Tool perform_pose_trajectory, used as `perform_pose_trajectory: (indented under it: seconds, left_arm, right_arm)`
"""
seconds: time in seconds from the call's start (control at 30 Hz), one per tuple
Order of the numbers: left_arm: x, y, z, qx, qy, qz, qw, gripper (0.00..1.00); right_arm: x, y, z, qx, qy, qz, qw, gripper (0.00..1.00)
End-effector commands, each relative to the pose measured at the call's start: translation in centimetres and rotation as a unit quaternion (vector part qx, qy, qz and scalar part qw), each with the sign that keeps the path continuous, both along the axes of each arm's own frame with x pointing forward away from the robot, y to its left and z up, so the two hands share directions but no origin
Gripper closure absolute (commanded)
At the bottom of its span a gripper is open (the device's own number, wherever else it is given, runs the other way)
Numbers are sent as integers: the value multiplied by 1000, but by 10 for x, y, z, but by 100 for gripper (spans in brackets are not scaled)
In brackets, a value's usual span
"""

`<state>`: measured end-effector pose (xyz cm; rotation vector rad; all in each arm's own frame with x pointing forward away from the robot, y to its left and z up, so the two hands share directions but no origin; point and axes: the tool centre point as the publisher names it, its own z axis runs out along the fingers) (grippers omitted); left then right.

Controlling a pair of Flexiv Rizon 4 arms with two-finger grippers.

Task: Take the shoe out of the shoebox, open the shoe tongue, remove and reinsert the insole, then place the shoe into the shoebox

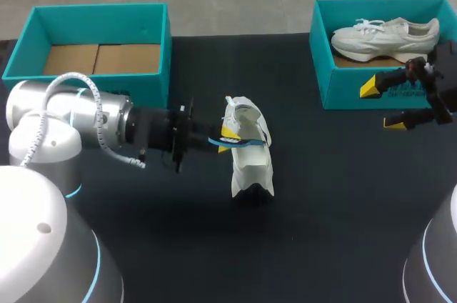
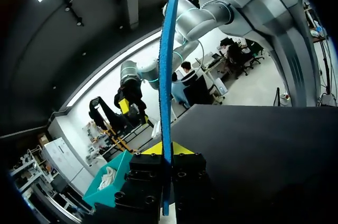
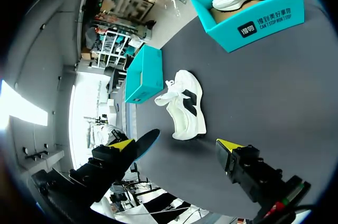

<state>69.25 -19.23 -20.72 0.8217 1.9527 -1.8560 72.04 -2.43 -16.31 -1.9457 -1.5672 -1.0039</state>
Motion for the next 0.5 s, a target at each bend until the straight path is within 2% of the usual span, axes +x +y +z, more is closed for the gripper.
perform_pose_trajectory:
  seconds: [0.03, 0.23, 0.5]
  left_arm:
    - [5, -3, -16, 3, 5, -6, 1000, 100]
    - [13, 7, -46, 71, -38, 21, 997, 100]
    - [13, 7, -46, 71, -38, 21, 997, 100]
  right_arm:
    - [-1, 0, 0, -1, 1, -1, 1000, 0]
    - [-1, 0, 0, -1, 1, -1, 1000, 0]
    - [-1, 0, 0, -1, 1, -1, 1000, 0]
